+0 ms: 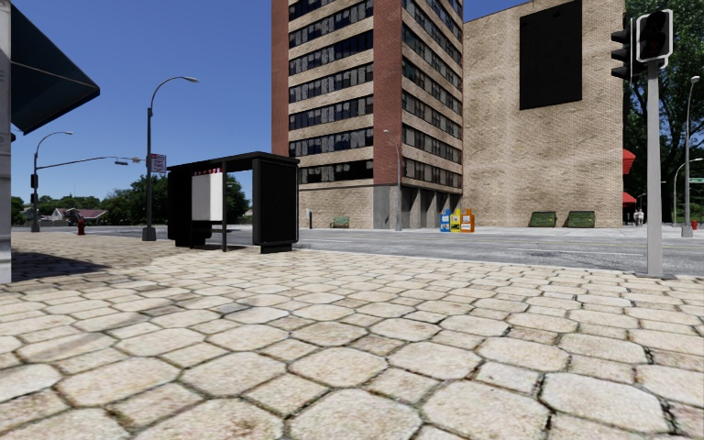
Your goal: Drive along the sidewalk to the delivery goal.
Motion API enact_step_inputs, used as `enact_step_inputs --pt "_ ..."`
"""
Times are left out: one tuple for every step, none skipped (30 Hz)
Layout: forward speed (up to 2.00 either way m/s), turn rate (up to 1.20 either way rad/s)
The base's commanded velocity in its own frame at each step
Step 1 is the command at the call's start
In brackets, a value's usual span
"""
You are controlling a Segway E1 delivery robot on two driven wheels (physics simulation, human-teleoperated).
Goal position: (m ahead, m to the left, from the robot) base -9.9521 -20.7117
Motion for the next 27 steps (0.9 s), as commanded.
enact_step_inputs --pt "0.00 0.00" --pt "0.00 0.00" --pt "0.00 0.00" --pt "0.00 0.00" --pt "0.00 0.00" --pt "0.00 0.00" --pt "0.10 0.05" --pt "0.28 0.12" --pt "0.28 0.12" --pt "0.35 0.13" --pt "0.37 0.13" --pt "0.40 0.14" --pt "0.40 0.14" --pt "0.44 0.16" --pt "0.46 0.18" --pt "0.47 0.19" --pt "0.47 0.19" --pt "0.47 0.19" --pt "0.47 0.19" --pt "0.48 0.19" --pt "0.48 0.19" --pt "0.48 0.19" --pt "0.48 0.19" --pt "0.48 0.19" --pt "0.48 0.19" --pt "0.48 0.19" --pt "0.48 0.19"
